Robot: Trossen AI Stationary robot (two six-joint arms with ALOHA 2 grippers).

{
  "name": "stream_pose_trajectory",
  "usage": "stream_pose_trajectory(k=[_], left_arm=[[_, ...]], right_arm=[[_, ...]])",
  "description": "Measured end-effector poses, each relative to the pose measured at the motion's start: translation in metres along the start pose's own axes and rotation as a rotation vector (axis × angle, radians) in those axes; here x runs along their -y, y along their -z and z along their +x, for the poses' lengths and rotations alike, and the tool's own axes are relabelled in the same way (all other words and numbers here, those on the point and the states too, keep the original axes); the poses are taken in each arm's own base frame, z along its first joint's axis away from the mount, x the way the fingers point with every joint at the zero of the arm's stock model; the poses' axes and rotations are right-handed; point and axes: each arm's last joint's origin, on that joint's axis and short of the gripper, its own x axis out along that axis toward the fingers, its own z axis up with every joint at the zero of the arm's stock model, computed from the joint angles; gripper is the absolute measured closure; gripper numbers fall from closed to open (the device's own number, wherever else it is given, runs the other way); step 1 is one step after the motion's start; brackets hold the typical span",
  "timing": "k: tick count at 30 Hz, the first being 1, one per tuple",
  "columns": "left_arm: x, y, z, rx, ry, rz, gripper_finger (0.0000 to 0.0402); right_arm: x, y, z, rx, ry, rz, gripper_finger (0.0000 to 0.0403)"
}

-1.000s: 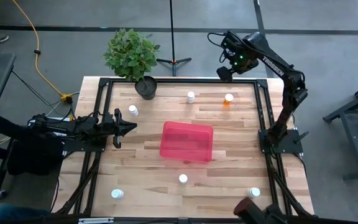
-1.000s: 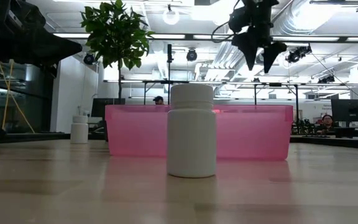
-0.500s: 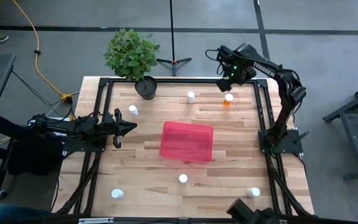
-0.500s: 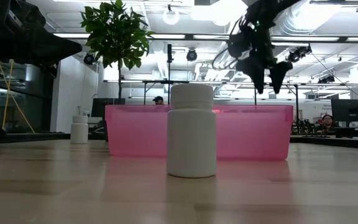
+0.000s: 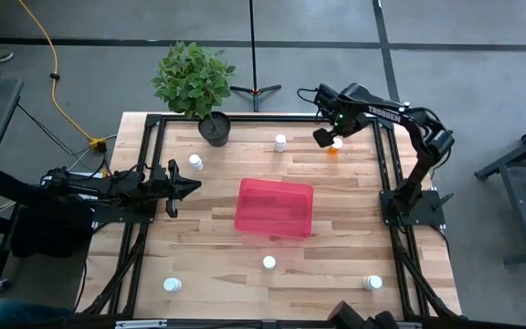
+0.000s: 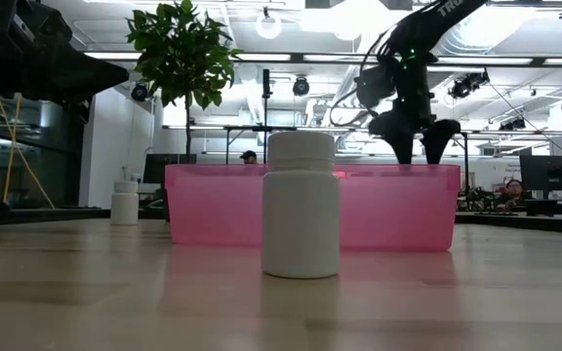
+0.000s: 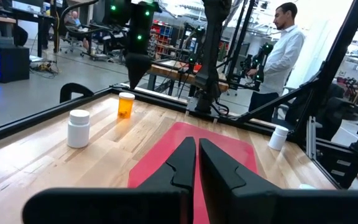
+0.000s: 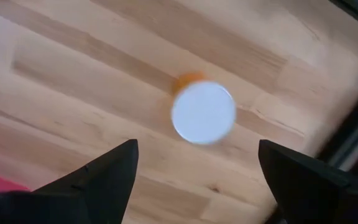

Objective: Pick and place pill bottles into a basket
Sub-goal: Put the orange medicine bottle into the bin

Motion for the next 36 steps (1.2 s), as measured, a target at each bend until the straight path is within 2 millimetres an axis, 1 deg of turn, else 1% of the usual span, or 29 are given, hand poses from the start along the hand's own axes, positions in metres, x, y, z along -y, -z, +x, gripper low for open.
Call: stream_pose_trajectory(k=[4,13,18,25,36], left_arm=[[0.0,0.0,0.0,0.0,0.0,0.0,0.0344],[0.0,0.0,0.0,0.0,0.0,0.0,0.0344],[0.0,0.0,0.0,0.0,0.0,0.0,0.0344],[0.0,0.0,0.0,0.0,0.0,-0.001,0.0344],[0.0,0.0,0.0,0.0,0.0,-0.003,0.0344]], right_arm=[[-0.001,-0.001,0.005,0.016,-0.022,0.01,0.0079],[-0.002,-0.004,0.012,0.057,-0.007,0.02,0.008],[-0.003,-0.007,0.012,0.086,-0.017,0.023,0.0079],[0.0,-0.008,0.012,0.093,0.006,0.017,0.008],[0.0,-0.009,0.012,0.1,-0.002,0.016,0.008]])
